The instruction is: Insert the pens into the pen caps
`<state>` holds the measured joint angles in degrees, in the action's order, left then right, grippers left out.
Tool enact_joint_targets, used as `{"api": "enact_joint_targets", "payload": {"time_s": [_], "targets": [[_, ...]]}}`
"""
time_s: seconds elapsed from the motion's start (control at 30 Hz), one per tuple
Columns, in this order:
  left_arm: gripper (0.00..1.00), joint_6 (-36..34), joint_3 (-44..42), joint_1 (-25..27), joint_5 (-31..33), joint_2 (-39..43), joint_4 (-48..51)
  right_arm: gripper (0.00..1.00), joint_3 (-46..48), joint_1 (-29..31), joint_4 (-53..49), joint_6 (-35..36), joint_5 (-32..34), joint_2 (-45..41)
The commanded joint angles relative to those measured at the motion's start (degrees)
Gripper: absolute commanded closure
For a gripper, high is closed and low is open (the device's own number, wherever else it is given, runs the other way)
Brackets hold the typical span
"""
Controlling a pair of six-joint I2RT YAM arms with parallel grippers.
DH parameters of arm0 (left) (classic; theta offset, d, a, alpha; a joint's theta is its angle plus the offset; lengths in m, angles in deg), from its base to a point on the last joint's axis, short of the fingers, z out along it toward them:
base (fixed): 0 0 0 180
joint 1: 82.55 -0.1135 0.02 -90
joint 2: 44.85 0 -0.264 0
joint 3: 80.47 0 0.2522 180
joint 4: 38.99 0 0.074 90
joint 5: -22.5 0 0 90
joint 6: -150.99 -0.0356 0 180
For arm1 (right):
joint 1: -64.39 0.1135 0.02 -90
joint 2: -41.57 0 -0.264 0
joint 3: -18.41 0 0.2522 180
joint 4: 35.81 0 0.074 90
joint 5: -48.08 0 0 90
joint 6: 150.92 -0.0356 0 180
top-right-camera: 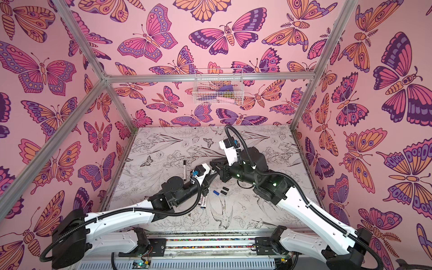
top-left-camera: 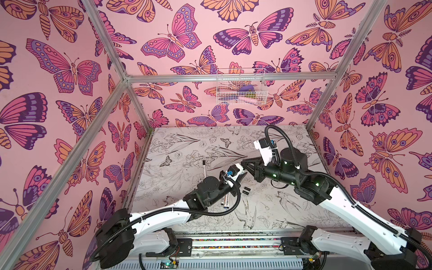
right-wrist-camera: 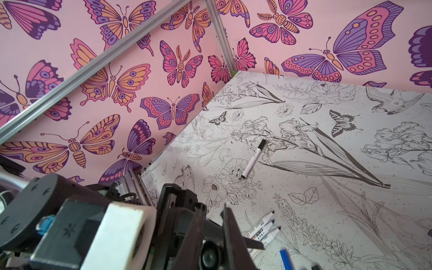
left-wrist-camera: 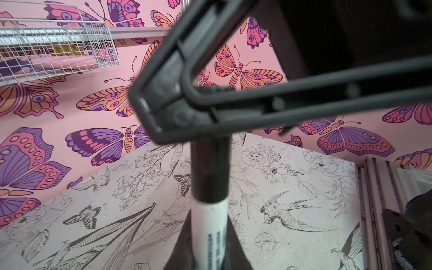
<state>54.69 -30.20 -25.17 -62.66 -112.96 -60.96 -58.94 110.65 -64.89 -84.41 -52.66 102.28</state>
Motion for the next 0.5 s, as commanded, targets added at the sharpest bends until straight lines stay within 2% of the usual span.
{"api": "enact_joint_targets", "payload": {"time_s": [0.0,0.17,0.33,0.47], "targets": [[1.00,-7.55,5.82,1.32,-3.42,0.43,-14.36,1.00,3.42,0.23,-5.10,-4.98,-1.06,2.43],[1.00,-9.21,9.91,1.28,-5.48,-1.20,-17.73,1.00,6.03,0.53,-7.61,-8.20,-0.03,3.71],[1.00,-8.73,13.59,1.18,-8.37,-1.12,-18.71,1.00,8.80,0.65,-10.24,-11.53,4.83,3.77],[1.00,-4.01,16.00,0.09,-14.39,0.53,-17.14,1.00,8.58,0.66,-13.01,-12.55,8.37,3.98]]}}
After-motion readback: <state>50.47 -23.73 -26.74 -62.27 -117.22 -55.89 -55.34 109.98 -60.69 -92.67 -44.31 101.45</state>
